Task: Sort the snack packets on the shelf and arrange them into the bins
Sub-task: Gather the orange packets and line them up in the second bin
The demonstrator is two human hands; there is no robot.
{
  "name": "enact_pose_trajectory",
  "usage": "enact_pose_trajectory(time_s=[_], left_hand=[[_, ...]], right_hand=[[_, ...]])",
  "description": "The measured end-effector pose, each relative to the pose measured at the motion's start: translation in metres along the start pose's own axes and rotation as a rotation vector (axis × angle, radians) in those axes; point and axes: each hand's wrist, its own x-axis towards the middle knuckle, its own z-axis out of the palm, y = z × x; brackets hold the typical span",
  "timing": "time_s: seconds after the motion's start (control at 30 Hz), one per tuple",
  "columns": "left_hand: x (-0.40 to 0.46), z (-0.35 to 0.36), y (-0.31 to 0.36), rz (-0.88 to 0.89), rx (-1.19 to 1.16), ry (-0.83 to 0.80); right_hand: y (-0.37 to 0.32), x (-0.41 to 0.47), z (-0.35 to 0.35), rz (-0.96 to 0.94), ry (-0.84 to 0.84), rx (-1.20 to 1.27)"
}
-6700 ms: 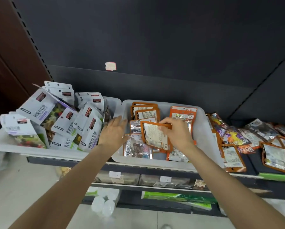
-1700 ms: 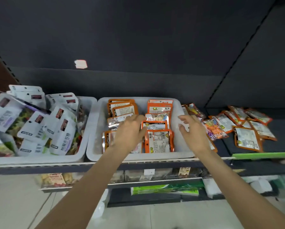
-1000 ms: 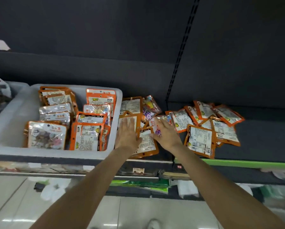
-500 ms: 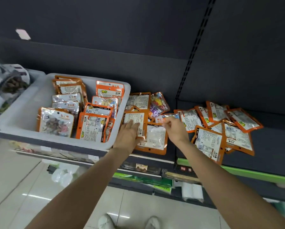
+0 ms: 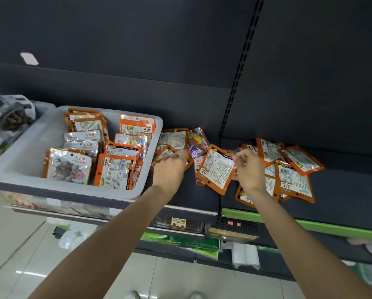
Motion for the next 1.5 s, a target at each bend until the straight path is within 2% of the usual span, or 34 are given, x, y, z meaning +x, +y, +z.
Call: enact_pose_trajectory(time_s=[0.23,0.4,0.6,0.77,0.97,1.1,1.23,1.33,1.5], left_hand=[[0.012,-0.06,-0.004,-0.213,-0.372,0.311],[0.004,-0.091,-0.051,-0.239,-0.648,0.39],[-0.02,-0.126,-0.151,-0.241,-0.735,0.441],[-0.04,-0.123,-0.26,-0.263,-0.653,0.377],[-0.046,-0.104,-0.342,-0.285,-0.638,0.161],[-0.047,-0.091,-0.369,-0.276,-0.629,0.005],[-0.039,-0.095,-0.379,-0.281,-0.66,-0.057],[-0.038,-0.098,-0.388,-0.286,-0.733,-0.103],[-0.038,-0.099,-0.398,-0.295,-0.778,-0.114]], right_hand=[[-0.042,-0.013,-0.008,-0.061,0.083,0.085],[-0.085,-0.019,0.008,-0.145,0.115,0.126],[-0.152,-0.035,0.061,-0.226,0.124,0.17],[-0.195,-0.064,0.127,-0.239,0.114,0.177],[-0.226,-0.095,0.187,-0.213,0.128,0.166],[-0.235,-0.105,0.214,-0.195,0.068,0.203],[-0.253,-0.108,0.235,-0.269,0.008,0.19],[-0.26,-0.111,0.25,-0.257,-0.035,0.215],[-0.259,-0.118,0.253,-0.263,0.046,0.282]])
